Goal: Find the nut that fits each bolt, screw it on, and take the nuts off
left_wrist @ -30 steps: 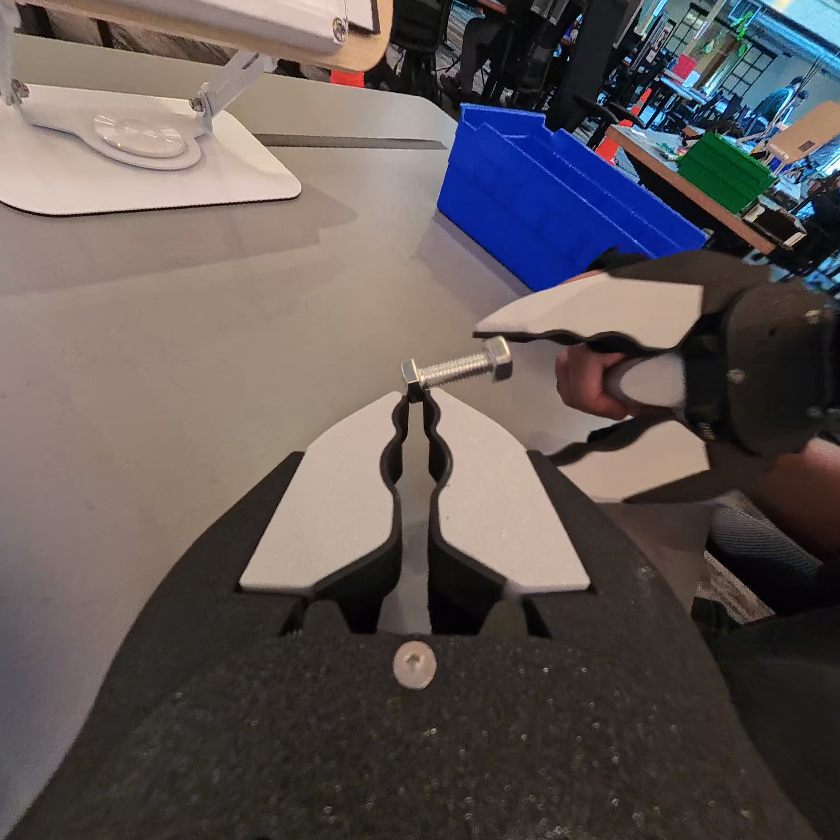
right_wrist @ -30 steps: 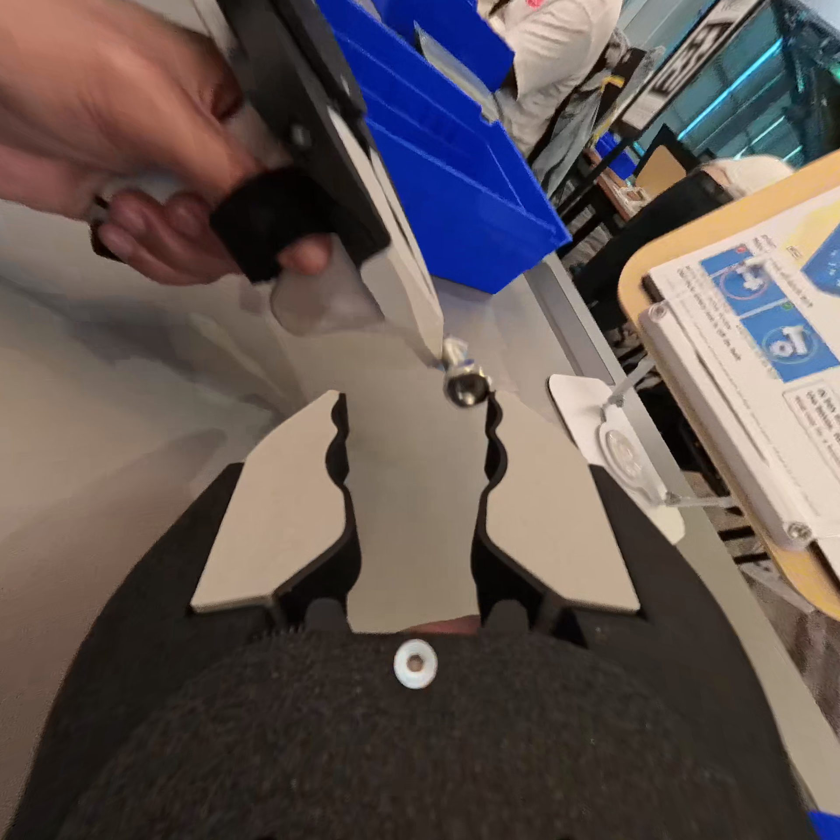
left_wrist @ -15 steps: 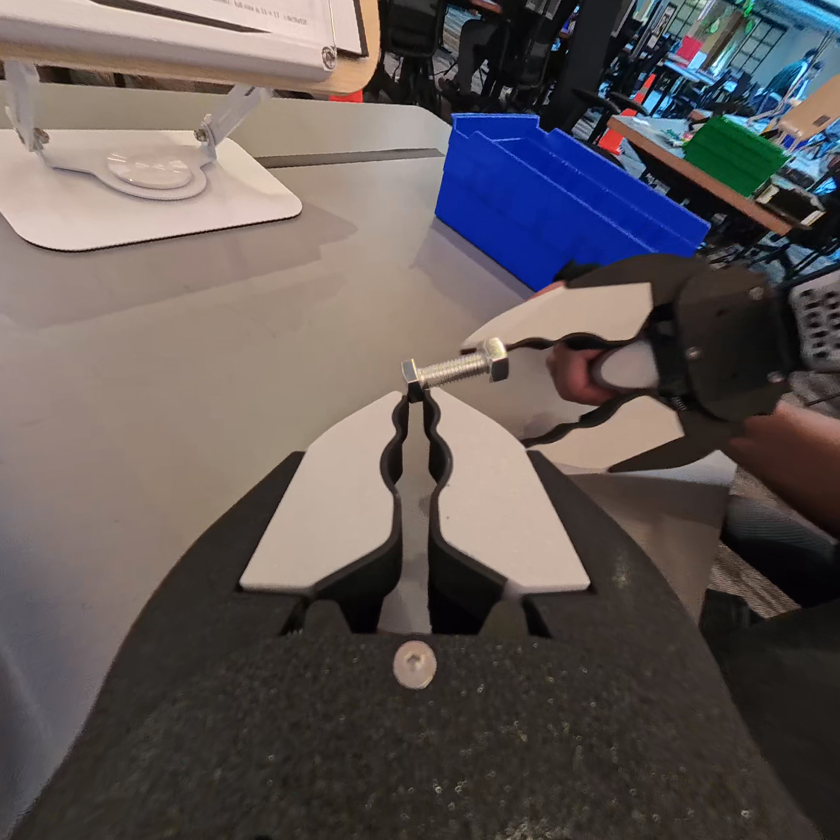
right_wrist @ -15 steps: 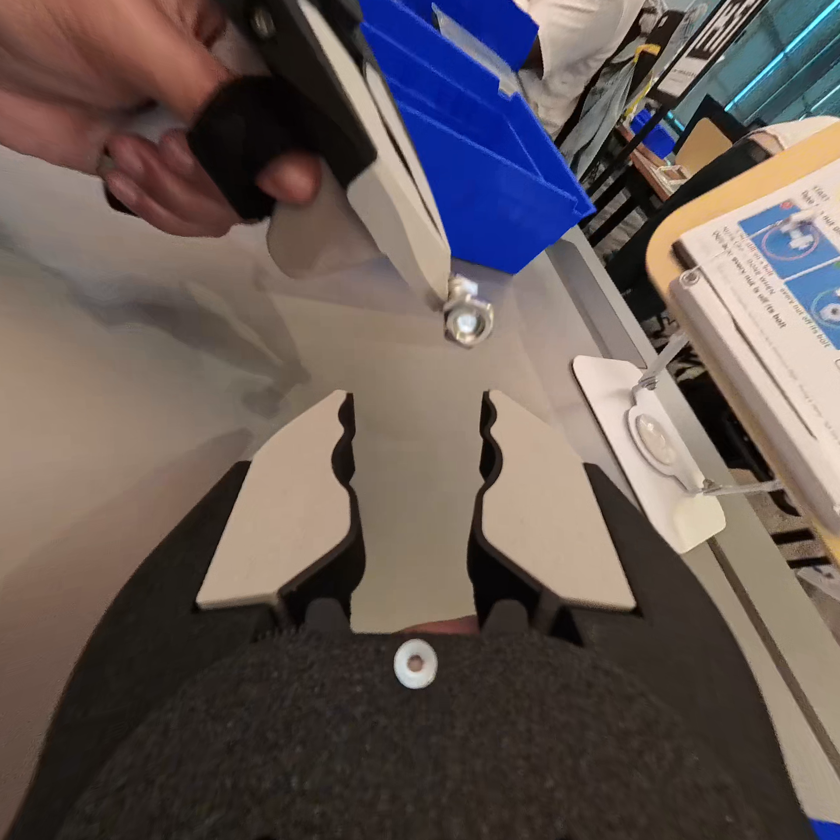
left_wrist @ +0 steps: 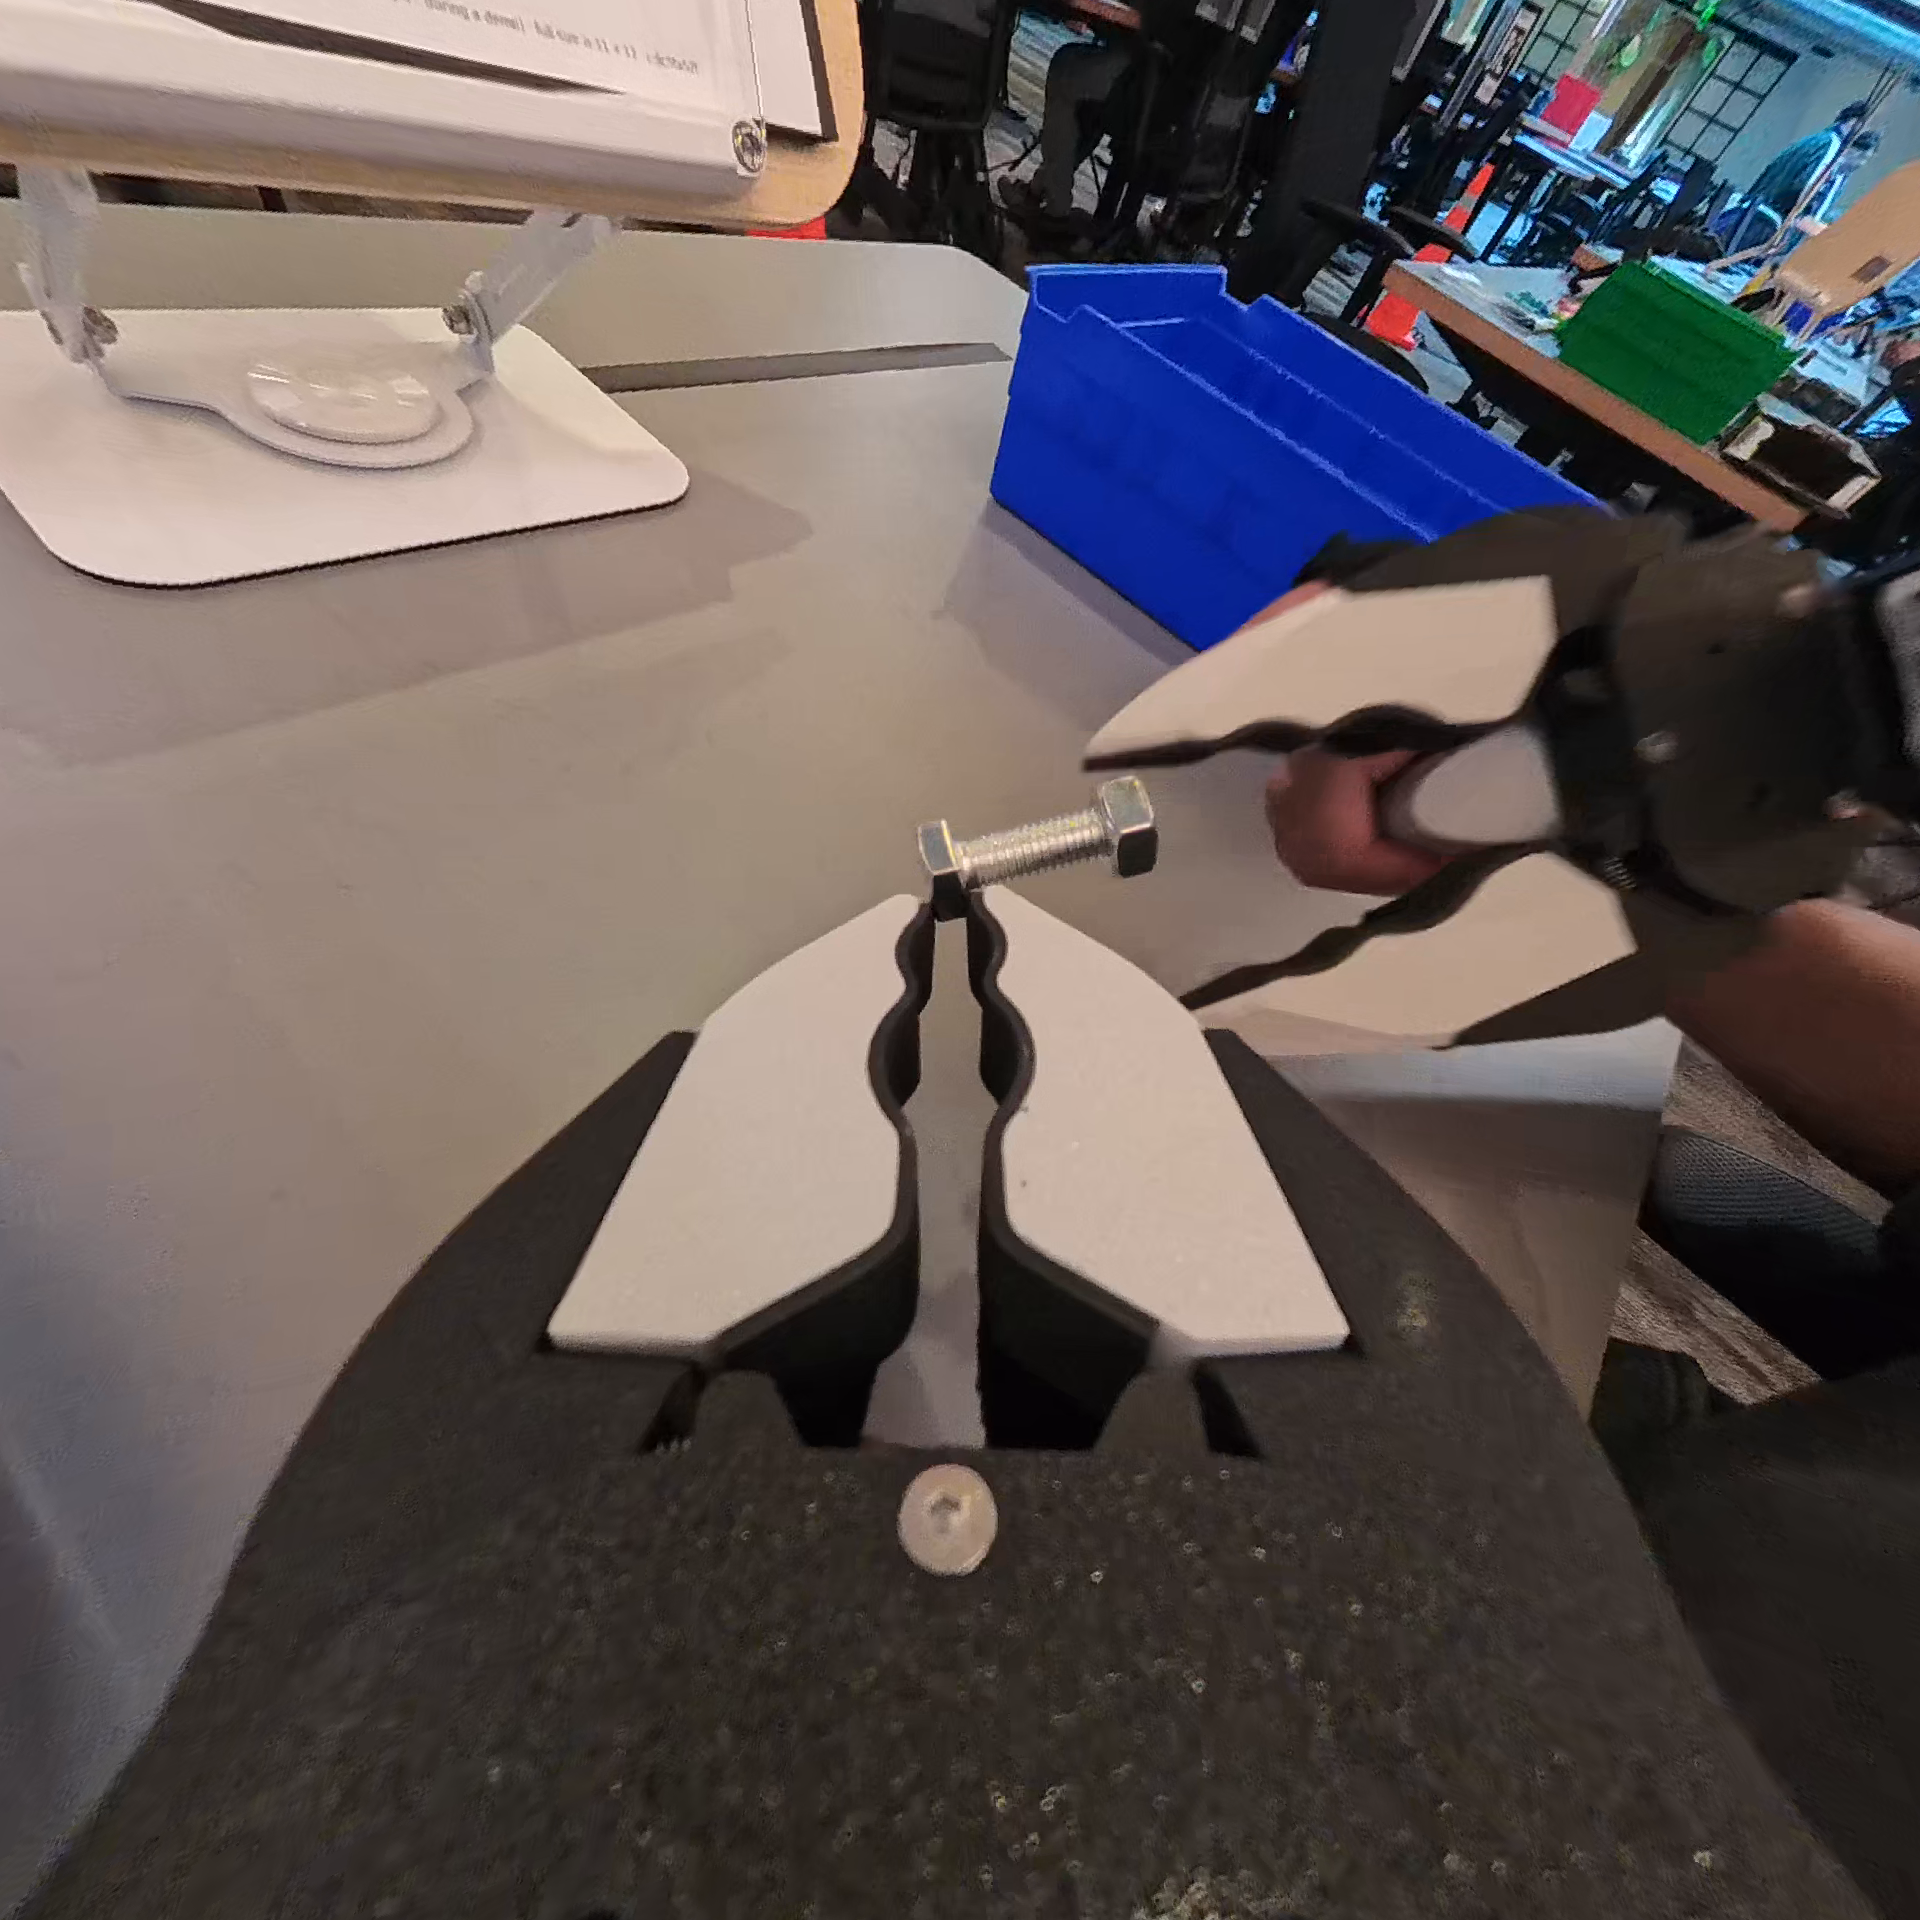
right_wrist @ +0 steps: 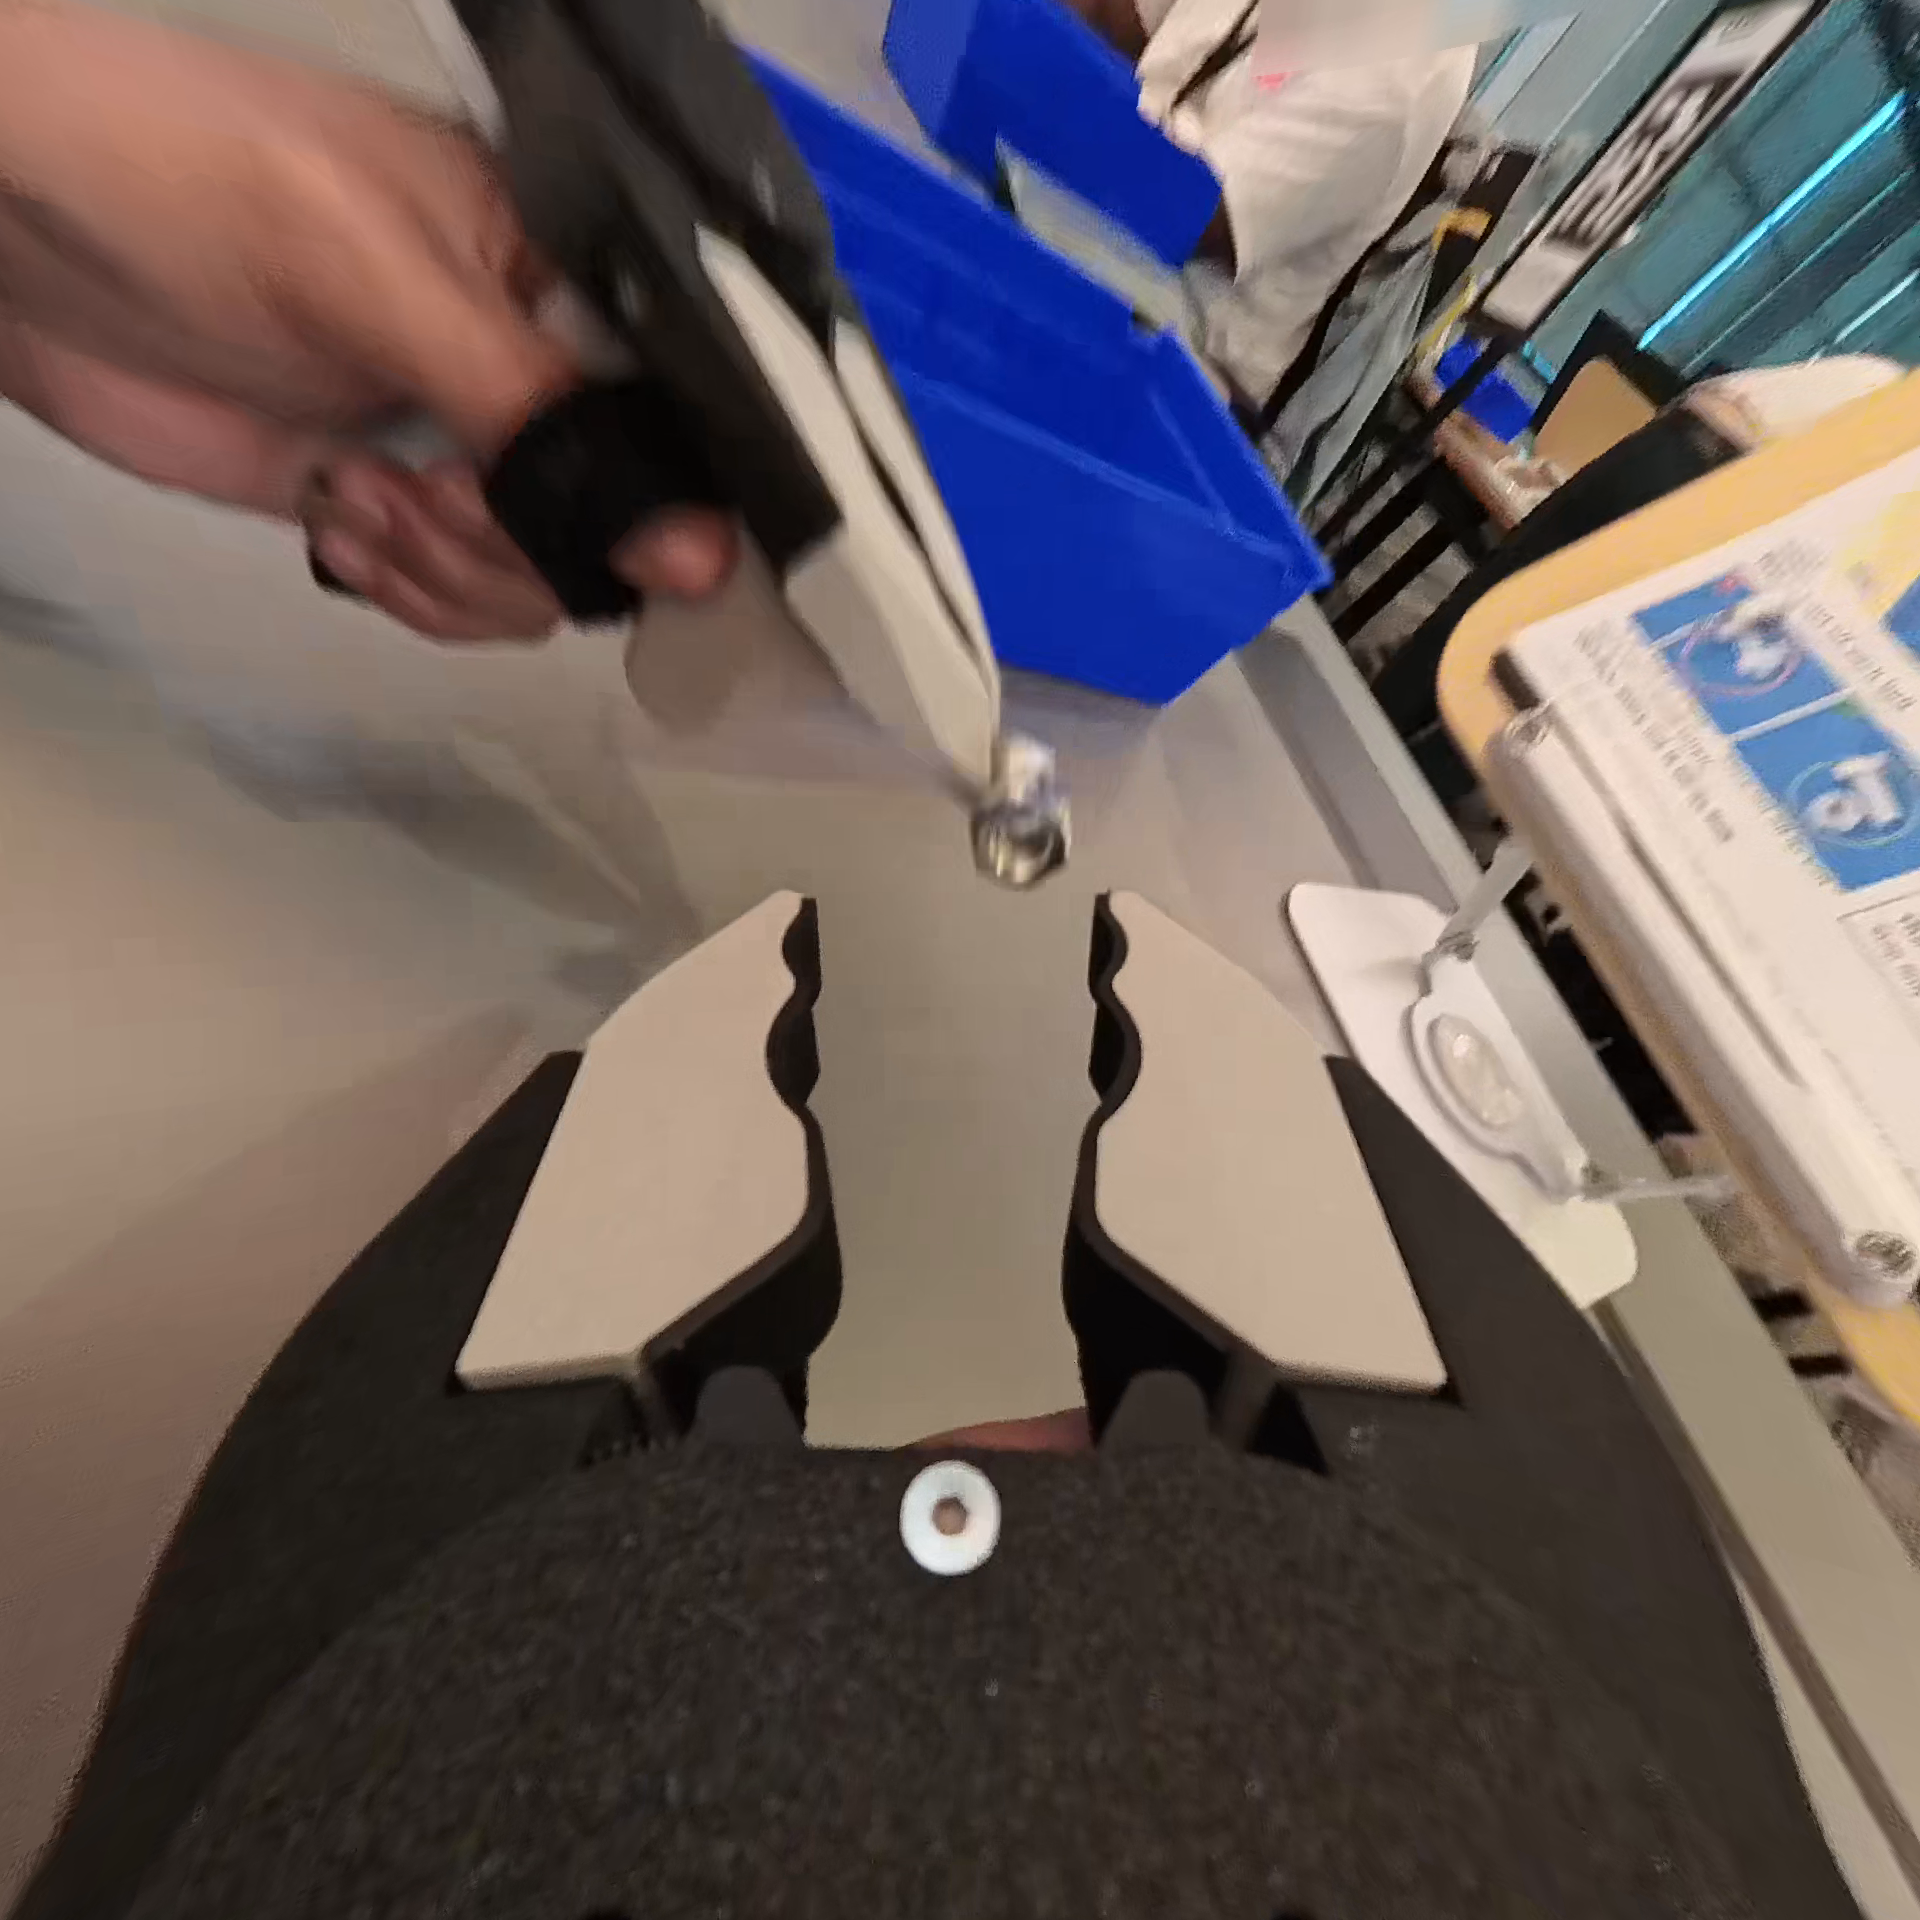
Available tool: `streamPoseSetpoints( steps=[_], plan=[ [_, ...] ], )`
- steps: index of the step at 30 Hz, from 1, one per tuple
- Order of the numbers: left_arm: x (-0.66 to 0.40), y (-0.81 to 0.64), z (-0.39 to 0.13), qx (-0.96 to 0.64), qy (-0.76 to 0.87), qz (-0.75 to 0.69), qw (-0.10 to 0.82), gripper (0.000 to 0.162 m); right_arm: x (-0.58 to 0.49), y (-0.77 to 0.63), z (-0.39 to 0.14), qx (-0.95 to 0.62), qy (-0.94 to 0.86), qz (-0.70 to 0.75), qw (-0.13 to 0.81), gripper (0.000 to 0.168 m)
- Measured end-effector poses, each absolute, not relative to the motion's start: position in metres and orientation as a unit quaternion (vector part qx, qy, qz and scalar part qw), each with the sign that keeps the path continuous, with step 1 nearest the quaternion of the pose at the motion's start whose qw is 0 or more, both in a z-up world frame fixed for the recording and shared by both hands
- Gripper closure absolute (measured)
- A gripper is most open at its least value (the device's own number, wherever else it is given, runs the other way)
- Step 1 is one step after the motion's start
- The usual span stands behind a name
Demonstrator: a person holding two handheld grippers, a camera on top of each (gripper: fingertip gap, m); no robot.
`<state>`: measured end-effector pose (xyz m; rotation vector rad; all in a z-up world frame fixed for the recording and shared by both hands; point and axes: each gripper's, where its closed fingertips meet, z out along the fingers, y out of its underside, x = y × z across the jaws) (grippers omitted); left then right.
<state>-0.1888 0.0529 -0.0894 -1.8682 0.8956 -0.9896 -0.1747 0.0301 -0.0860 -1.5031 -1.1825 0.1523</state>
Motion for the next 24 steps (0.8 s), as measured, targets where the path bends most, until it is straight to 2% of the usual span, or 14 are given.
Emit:
streamPoseSetpoints(
  steps=[4,6,7,9,16,18,21,23,24],
  plan=[
    [-0.187,0.051,-0.091,-0.741,0.361,-0.388,0.413,0.156,-0.192,0.022,-0.072,-0.616,-0.521,0.072,0.586,0.119],
    [-0.189,0.053,-0.089,-0.742,0.358,-0.385,0.417,0.156,-0.185,0.03,-0.093,-0.636,-0.517,0.066,0.569,0.11],
    [-0.19,0.053,-0.086,-0.738,0.354,-0.394,0.418,0.156,-0.179,0.032,-0.11,-0.655,-0.52,0.074,0.544,0.117],
    [-0.193,0.055,-0.079,-0.735,0.344,-0.407,0.419,0.156,-0.167,0.039,-0.13,-0.683,-0.501,0.085,0.525,0.116],
    [-0.193,0.057,-0.09,-0.742,0.359,-0.384,0.416,0.156,-0.189,0.028,-0.066,-0.629,-0.503,0.082,0.587,0.119],
    [-0.192,0.056,-0.091,-0.742,0.362,-0.38,0.417,0.156,-0.199,0.024,-0.064,-0.617,-0.518,0.078,0.587,0.119],
    [-0.194,0.057,-0.09,-0.745,0.363,-0.371,0.42,0.156,-0.194,0.034,-0.092,-0.637,-0.517,0.068,0.567,0.11],
    [-0.195,0.056,-0.083,-0.735,0.352,-0.398,0.421,0.157,-0.178,0.041,-0.122,-0.673,-0.51,0.08,0.53,0.122],
    [-0.196,0.056,-0.08,-0.735,0.345,-0.406,0.42,0.157,-0.17,0.044,-0.129,-0.684,-0.501,0.08,0.525,0.12]
  ],
)
